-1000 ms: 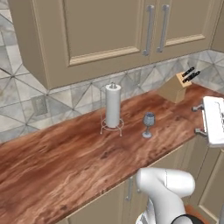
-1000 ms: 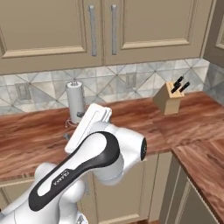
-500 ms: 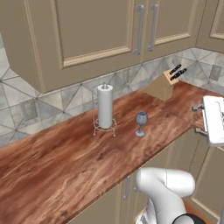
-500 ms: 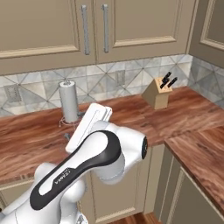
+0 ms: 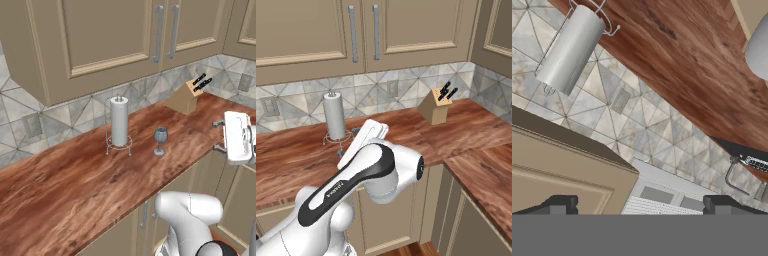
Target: Retrieve the wine glasses from the counter and place one next to each plate.
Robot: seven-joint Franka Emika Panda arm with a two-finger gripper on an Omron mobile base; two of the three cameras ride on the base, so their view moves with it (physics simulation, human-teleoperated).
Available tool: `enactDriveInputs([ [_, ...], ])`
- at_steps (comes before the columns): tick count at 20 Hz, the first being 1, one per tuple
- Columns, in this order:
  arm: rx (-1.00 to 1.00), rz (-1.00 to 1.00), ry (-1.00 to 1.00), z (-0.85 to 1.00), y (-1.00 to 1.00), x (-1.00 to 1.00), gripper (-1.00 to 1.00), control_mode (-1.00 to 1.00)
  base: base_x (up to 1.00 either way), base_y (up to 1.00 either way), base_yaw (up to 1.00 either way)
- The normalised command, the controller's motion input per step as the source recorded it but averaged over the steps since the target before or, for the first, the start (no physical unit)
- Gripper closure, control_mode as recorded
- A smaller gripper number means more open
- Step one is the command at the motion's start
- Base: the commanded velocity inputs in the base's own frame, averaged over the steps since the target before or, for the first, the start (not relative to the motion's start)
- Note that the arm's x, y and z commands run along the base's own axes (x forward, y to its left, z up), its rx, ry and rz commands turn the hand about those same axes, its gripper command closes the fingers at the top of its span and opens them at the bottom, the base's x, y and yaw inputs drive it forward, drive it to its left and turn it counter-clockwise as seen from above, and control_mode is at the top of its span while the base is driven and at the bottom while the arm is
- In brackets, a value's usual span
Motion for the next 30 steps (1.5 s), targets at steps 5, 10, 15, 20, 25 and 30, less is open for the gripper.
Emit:
enactDriveInputs([
  [5, -0.01, -0.01, 0.0, -0.51, -0.02, 0.35, -1.0, -1.0, 0.0, 0.0, 0.0],
  [10, -0.01, -0.01, 0.0, -0.59, -0.02, 0.45, -1.0, -1.0, 0.0, 0.0, 0.0],
  [15, 0.0, -0.01, 0.01, -0.48, -0.02, 0.53, -1.0, -1.0, 0.0, 0.0, 0.0],
  [20, 0.0, 0.0, 0.03, -0.26, -0.03, 0.65, -1.0, -1.0, 0.0, 0.0, 0.0],
  [25, 0.0, 0.0, 0.01, -0.18, -0.05, 0.37, -1.0, -1.0, 0.0, 0.0, 0.0],
  [30, 0.01, 0.0, 0.16, -0.13, -0.19, 0.34, -1.0, -1.0, 0.0, 0.0, 0.0],
])
